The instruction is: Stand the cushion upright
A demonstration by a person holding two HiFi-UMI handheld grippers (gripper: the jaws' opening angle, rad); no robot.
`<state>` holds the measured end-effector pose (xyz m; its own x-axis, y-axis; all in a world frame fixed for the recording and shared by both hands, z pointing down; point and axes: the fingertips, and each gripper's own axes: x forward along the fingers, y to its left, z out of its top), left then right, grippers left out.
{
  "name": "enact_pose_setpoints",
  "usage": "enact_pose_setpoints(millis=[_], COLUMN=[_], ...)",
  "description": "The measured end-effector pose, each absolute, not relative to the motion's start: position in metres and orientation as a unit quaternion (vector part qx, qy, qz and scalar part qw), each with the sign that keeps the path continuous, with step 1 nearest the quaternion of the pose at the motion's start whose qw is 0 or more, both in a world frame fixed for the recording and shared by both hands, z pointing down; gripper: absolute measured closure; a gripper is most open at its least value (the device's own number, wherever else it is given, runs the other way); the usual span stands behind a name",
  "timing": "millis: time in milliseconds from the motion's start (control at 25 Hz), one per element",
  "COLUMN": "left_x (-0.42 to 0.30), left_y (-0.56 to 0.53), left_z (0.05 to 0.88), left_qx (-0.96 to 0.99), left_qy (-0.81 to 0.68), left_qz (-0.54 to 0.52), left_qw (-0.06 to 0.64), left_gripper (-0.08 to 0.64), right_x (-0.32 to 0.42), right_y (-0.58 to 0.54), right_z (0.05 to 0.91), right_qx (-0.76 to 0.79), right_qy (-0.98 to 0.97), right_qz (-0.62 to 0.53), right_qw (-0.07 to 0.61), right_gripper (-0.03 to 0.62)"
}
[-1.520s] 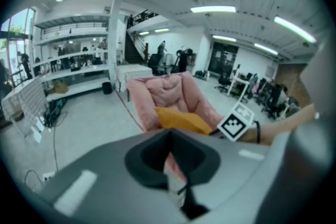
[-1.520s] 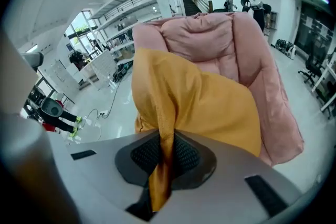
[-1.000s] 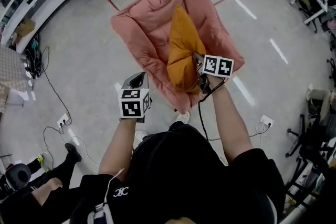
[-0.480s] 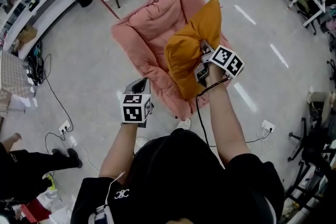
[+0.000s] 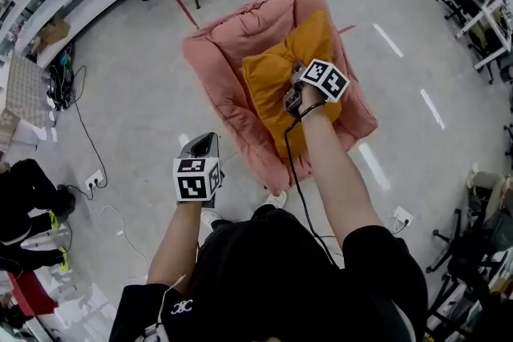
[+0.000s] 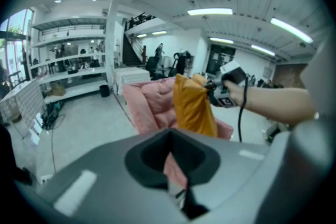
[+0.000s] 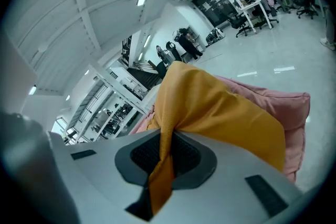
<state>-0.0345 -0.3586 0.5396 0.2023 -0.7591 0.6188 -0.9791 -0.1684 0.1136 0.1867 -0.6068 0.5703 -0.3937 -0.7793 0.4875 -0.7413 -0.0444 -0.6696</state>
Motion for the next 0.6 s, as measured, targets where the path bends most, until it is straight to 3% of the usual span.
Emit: enact_pose_setpoints(millis=[320, 520, 600], left_x=[-0.063, -0.071, -0.069], left_y=[-0.333, -0.330, -0.333], left_z=[0.555, 0.559, 0.559], left_qx=[0.693, 0.685, 0.688], left_qy=[-0.624, -0.629, -0.626], left_qz=[0.222, 0.224, 0.222], left_qw=[0.284, 0.293, 0.292], left_gripper=[0.560, 0.560, 0.560], right_x=[0.170, 0.160, 0.155], right_y=[-0.606, -0.595, -0.595], right_z=[0.675, 0.686, 0.683], right_qx=[-0.554, -0.536, -0.526], right_qy=[0.653, 0.688, 0.695], right_qz=[-0.510, -0.485, -0.488], right_qw=[-0.081, -0.064, -0.049], right_gripper=[0.532, 0.483, 0.431])
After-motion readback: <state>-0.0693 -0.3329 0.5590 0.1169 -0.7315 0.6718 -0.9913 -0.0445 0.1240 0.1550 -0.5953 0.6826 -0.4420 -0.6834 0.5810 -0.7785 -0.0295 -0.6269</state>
